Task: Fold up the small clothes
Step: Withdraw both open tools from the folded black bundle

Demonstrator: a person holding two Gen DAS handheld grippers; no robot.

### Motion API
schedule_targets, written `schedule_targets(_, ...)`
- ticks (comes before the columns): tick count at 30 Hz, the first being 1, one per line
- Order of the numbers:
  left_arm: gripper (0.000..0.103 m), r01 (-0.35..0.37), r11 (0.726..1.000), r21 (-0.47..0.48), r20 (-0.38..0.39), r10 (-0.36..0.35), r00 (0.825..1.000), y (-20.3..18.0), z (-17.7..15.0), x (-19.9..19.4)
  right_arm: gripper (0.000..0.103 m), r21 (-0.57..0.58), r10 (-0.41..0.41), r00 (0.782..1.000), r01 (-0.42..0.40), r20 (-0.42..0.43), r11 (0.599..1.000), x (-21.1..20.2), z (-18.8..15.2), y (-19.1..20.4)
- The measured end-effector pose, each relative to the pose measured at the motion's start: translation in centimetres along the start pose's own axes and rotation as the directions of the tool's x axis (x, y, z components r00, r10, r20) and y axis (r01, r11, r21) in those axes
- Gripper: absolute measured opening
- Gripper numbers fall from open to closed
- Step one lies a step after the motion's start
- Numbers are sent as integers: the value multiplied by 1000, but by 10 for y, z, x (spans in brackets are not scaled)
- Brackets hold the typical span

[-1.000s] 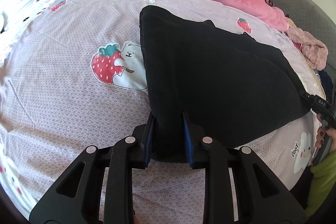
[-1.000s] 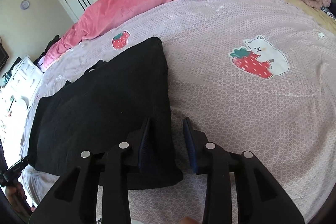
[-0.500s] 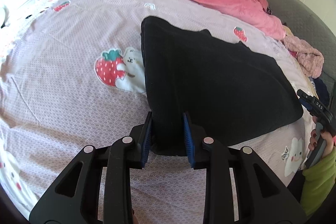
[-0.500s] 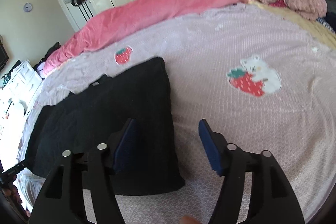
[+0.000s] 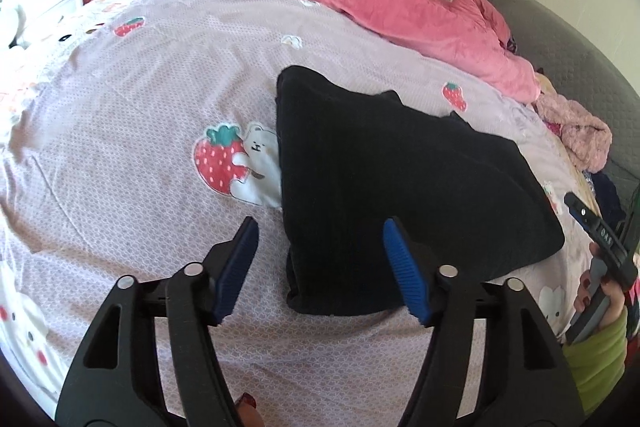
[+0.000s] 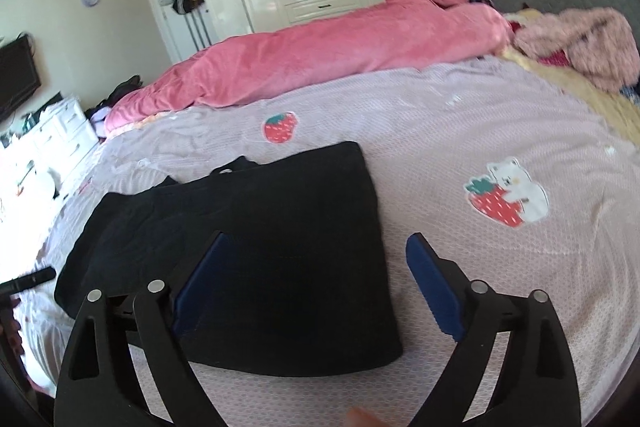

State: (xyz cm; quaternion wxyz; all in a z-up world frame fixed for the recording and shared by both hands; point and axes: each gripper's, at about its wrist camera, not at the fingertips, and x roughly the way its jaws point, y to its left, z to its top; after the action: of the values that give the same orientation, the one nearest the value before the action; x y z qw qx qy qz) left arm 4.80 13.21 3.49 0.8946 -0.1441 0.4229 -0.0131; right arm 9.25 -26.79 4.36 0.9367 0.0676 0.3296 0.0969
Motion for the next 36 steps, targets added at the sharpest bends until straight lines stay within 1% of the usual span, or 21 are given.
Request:
schedule_targets(2,65,-2,1000,-13,2,2,1000,3,3,0,91,-23,2,1000,-2,6,1000,0,0,9)
schedule_targets(3,68,-4,1000,-16,6,4,1000,4,4,-1,91,-34,12,1000,-12,7,999,1,-1,15)
schedule_targets(4,74,-9,1000,-19,13,10,1000,5,5,-3,91,-48,22,1000,-22,5,999,1,-2,21)
schedule_targets(6,80,-24,999,-25,28,24,999,7,7,-6,91,-85,38,999,-38,2,996,2,-4,35)
schedule_targets(8,80,-38,999,-34,37,39,999,10,9,-8,91,-135,49,999,-48,2,990,3,-6,52)
schedule_targets(10,88,-49,998,-45,43,50,998,14,11,-9,94,-168,59,998,-58,-2,984,3,-9,65)
schedule_targets(12,90,-64,996,-57,49,67,997,17,14,-9,94,-200,85,996,-85,-9,976,4,-12,82)
schedule_targets(14,91,-71,995,-67,50,74,996,21,16,-9,94,-228,107,994,-108,-17,968,5,-15,97)
schedule_targets(17,92,-80,993,-90,53,85,995,26,19,-9,95,-278,148,988,-156,-50,948,9,-24,127)
schedule_targets(18,92,-82,992,-98,51,87,995,28,20,-8,95,-297,167,984,-179,-66,938,10,-29,140)
schedule_targets(23,93,-89,987,-131,51,96,994,35,26,-5,95,-380,211,970,-242,-123,893,18,-46,189)
schedule_targets(24,93,-90,987,-135,50,97,994,35,27,-4,95,-410,207,969,-246,-138,878,21,-51,202)
schedule_targets(27,93,-91,984,-150,45,99,994,39,29,-1,95,-464,183,969,-241,-167,853,29,-62,226)
schedule_targets(28,93,-91,984,-155,44,99,994,40,29,0,95,-476,186,967,-247,-172,844,31,-66,232)
schedule_targets(32,93,-102,981,-164,45,111,993,43,30,3,95,-507,181,962,-263,-206,821,39,-80,251)
schedule_targets(36,93,-125,977,-174,52,136,989,47,34,6,95,-539,146,964,-246,-221,805,49,-92,264)
